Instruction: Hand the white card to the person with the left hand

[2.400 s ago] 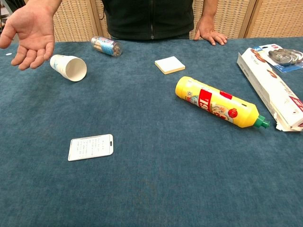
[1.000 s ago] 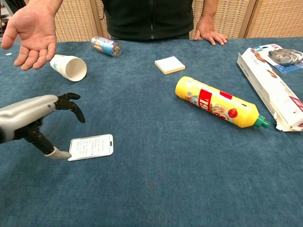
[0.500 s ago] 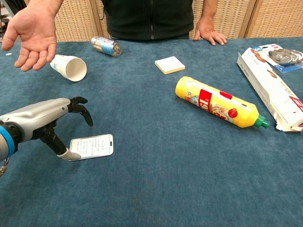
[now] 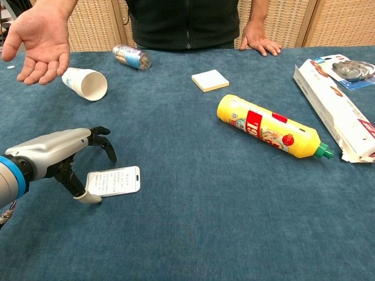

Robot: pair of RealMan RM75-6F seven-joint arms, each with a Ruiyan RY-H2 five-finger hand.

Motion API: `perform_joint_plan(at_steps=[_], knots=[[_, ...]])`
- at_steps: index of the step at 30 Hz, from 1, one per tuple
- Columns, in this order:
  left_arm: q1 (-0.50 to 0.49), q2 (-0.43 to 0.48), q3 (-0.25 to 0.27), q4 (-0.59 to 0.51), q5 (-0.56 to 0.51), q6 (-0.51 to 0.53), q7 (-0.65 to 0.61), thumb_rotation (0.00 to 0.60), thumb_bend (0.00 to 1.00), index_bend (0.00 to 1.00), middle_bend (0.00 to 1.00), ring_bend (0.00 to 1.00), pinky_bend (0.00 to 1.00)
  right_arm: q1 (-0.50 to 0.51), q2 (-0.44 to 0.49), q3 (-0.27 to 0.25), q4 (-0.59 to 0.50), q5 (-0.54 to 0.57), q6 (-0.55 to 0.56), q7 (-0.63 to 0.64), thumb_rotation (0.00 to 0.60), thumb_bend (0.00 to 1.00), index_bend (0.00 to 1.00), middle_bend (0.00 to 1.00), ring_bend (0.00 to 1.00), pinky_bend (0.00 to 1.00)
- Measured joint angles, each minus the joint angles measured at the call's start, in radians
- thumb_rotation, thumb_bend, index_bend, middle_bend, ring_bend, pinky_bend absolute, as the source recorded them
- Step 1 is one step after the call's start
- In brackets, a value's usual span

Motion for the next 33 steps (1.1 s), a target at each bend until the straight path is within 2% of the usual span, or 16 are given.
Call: perform_joint_plan(at_steps=[8, 13, 17, 25, 33], knots=[[-0.013, -0.013, 0.003, 0.022, -0.035, -0.002, -0.001, 0.6, 0.18, 0.39, 0.0, 0.0, 0.0, 0.001, 0.001, -0.001, 0.001, 0.0, -0.003, 0.003, 0.6, 0.0, 0.0, 0.0, 0.0, 0.0], [-0.023, -0.014, 0.011, 0.031, -0.046, -0.01, -0.004, 0.6, 0.22, 0.55, 0.0, 0.0, 0.0, 0.002, 0.001, -0.001, 0.001, 0.0, -0.003, 0.005, 0.6, 0.0, 0.0, 0.0, 0.0, 0.0], [-0.026, -0.009, 0.014, 0.029, -0.045, -0.002, -0.005, 0.6, 0.26, 0.64, 0.0, 0.0, 0.0, 0.002, 0.001, -0.002, 0.001, -0.001, -0.004, 0.007, 0.6, 0.0, 0.0, 0.0, 0.0, 0.0], [-0.024, 0.011, 0.019, 0.005, -0.03, 0.011, -0.021, 0.6, 0.28, 0.65, 0.0, 0.0, 0.0, 0.003, 0.001, -0.003, 0.0, -0.003, -0.005, 0.006, 0.6, 0.0, 0.0, 0.0, 0.0, 0.0], [-0.014, 0.066, 0.036, -0.042, 0.076, 0.022, -0.083, 0.6, 0.28, 0.65, 0.0, 0.0, 0.0, 0.004, 0.001, -0.005, -0.002, -0.004, -0.008, 0.003, 0.6, 0.0, 0.0, 0.0, 0.0, 0.0]])
